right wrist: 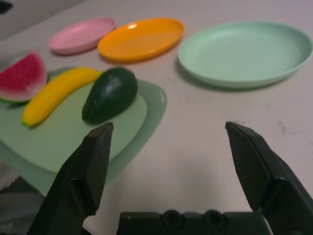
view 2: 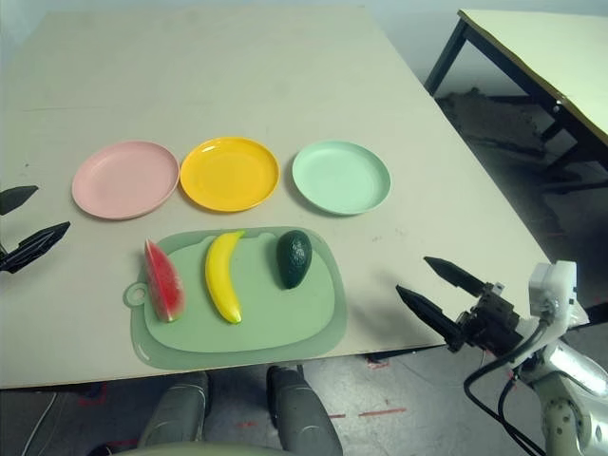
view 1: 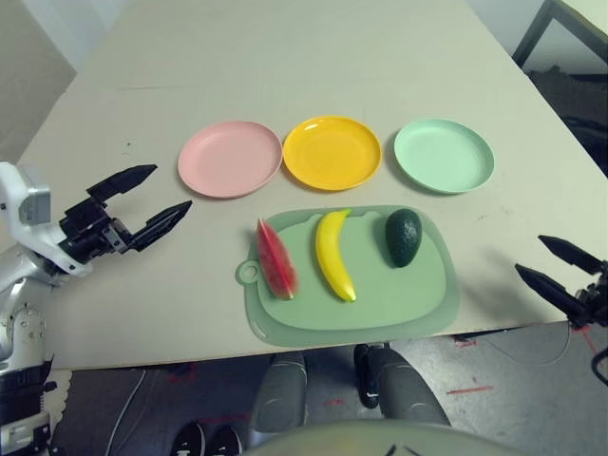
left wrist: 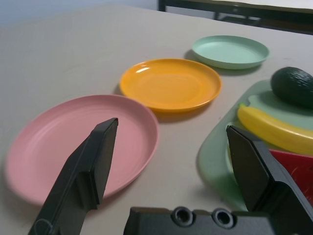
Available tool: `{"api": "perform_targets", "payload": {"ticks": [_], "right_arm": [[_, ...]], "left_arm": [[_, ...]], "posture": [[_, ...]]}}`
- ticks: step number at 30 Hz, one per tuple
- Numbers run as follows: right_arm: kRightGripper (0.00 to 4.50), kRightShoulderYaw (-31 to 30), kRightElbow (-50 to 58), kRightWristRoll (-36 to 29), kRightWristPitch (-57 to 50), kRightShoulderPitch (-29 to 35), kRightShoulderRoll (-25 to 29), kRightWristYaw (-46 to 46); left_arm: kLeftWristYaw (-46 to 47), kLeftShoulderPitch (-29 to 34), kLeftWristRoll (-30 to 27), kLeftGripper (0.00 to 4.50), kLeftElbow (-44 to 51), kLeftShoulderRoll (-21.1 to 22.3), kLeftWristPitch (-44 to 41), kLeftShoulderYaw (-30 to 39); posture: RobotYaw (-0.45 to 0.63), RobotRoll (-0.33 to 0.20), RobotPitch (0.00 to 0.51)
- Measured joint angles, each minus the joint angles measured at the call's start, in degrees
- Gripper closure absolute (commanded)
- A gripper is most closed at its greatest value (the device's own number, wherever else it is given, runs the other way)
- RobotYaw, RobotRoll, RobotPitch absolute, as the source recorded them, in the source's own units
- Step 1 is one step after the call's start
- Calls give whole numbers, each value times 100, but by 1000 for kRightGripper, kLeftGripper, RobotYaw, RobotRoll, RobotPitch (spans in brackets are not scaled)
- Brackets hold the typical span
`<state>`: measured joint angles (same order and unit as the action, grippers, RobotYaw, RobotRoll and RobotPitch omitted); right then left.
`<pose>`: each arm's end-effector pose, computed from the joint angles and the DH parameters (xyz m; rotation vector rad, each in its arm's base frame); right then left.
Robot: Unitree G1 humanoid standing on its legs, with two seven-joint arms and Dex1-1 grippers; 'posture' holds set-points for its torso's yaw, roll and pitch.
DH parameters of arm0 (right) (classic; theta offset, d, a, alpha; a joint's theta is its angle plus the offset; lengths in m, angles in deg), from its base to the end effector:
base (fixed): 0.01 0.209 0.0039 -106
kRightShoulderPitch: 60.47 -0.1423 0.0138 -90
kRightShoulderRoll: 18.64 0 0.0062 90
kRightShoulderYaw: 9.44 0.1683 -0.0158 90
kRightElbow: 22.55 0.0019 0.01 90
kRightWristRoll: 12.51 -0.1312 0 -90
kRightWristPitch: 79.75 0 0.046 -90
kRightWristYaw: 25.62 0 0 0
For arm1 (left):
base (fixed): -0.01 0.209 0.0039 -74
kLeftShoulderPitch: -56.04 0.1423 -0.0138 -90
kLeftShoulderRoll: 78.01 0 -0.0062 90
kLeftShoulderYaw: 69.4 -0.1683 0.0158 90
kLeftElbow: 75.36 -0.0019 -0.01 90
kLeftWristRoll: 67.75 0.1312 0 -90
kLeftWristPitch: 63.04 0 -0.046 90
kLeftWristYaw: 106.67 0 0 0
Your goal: Place the fruits into color-matched plates.
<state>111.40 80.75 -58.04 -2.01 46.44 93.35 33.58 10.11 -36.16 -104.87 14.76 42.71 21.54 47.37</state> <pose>0.1314 -0.3200 0.1407 0.0211 -0.0522 0.7050 0.1810 0.3341 0.1843 0.2595 -0.1487 -0.7499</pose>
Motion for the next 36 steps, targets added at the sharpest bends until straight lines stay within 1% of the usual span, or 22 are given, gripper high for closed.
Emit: {"api": "perform_targets", "payload": {"ticks": [2, 4, 7, 8, 10, 11, 13, 15, 17, 19, 21, 24, 26, 30, 36], "right_arm": [[31, -85, 280, 309, -169, -284, 29, -641], [31, -344, 384, 762, -303, -726, 254, -1087], [31, -831, 536, 1305, -412, -1403, 923, -1128], [31, -980, 559, 1470, -388, -1523, 1141, -1031], [31, -1554, 433, 2059, -88, -1884, 1668, -623], [31, -1913, 345, 2334, 63, -2204, 1854, -381], [31, -2442, 253, 2623, 244, -2819, 1951, 1], [31, -3035, 88, 2955, 538, -3450, 2148, 570], [31, -3583, -281, 3484, 1011, -4095, 2360, 1140], [31, -4022, -716, 3987, 1560, -4638, 2451, 1553], [31, -4448, -1363, 4422, 2350, -5375, 2284, 1980], [31, -4930, -2299, 4803, 3372, -6287, 1841, 2430], [31, -5149, -2804, 4948, 3855, -6688, 1587, 2642], [31, -5462, -3565, 5135, 4543, -7215, 1088, 2888], [31, -5702, -4088, 5229, 5031, -7670, 421, 3050]], "left_arm": [[-2, 5, 18, 0, 18, -3, -24, -31], [-18, 48, 16, 0, 102, -6, -82, -60], [-77, 106, -3, 0, 228, 11, -180, -50], [-96, 121, -4, 0, 230, 34, -207, -45], [-191, 169, -3, 0, 237, 145, -283, -23], [-248, 178, -5, 0, 259, 227, -332, -14], [-306, 174, -19, 0, 380, 313, -420, -2], [-340, 140, -55, 0, 515, 347, -475, -6], [-341, 126, -50, 0, 564, 345, -464, -17], [-340, 123, 3, 0, 565, 341, -428, -34], [-328, 142, 52, 0, 575, 295, -415, -71], [-277, 129, 18, 0, 675, 118, -436, -120], [-286, 129, 8, 0, 735, 118, -457, -134], [-392, 177, -96, 0, 942, 186, -618, -147], [-732, 290, -280, 0, 1421, 556, -1056, -261]], "posture": [[-59, 0, 185], [-58, 0, 181], [-62, 0, 176], [-59, 0, 175], [-52, 0, 175], [-54, 0, 175], [-47, 0, 177], [-42, 0, 177], [-33, 0, 182], [-27, 0, 185], [-10, 0, 191], [16, 0, 198], [28, 0, 204], [48, 0, 209], [73, 0, 210]]}}
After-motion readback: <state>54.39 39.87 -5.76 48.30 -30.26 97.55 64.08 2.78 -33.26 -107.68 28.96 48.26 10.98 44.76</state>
